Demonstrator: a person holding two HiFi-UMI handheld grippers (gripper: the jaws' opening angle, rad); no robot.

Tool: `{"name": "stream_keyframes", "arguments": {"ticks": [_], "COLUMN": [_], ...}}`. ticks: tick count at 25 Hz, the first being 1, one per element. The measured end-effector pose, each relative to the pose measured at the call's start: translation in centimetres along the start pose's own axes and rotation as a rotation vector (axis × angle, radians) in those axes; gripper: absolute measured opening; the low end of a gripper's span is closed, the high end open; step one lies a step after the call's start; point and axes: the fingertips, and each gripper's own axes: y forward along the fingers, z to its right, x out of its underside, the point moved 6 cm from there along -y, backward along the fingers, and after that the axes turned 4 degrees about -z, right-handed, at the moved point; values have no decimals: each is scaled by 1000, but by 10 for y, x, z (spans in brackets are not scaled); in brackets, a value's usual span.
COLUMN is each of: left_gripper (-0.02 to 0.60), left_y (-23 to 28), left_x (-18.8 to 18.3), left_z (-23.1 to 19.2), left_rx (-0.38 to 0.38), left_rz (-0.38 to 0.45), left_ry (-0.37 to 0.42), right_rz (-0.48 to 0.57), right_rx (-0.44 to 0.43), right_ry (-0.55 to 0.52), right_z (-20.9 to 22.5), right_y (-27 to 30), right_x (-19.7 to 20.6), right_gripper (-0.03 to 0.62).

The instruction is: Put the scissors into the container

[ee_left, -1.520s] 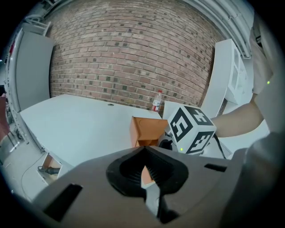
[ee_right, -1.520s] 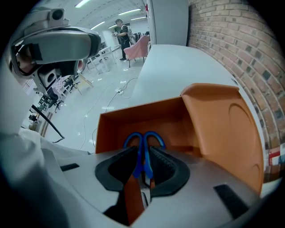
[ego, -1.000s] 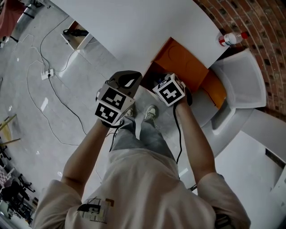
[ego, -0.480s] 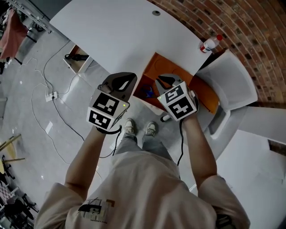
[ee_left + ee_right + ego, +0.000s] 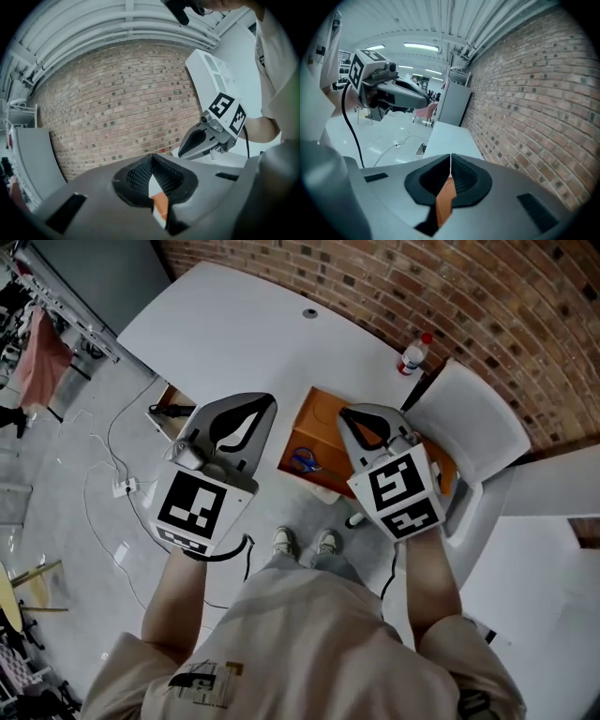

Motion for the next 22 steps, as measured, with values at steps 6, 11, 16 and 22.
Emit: {"name": "stream_keyframes", "arguments": {"ticks": [6, 11, 16, 22], "left_gripper": [8, 8, 8, 8], "left_y": [-27, -40, -50, -55], "left_x": [-35, -44, -47, -41], "left_z": [10, 23, 38, 54], "left_rx": [-84, -103, -90, -83], "left_rz": [72, 105, 113, 97], "left_ry": [71, 47, 40, 27], "right_rz": [226, 429, 514, 518], "right_rx": [97, 127, 135, 119], "right_ry": [70, 187, 203, 211], "right_z": [8, 6, 1, -7], "right_y": [-69, -112, -142, -157], "right_x": [-27, -34, -28, -14], "right_gripper": [9, 9, 8, 8]}}
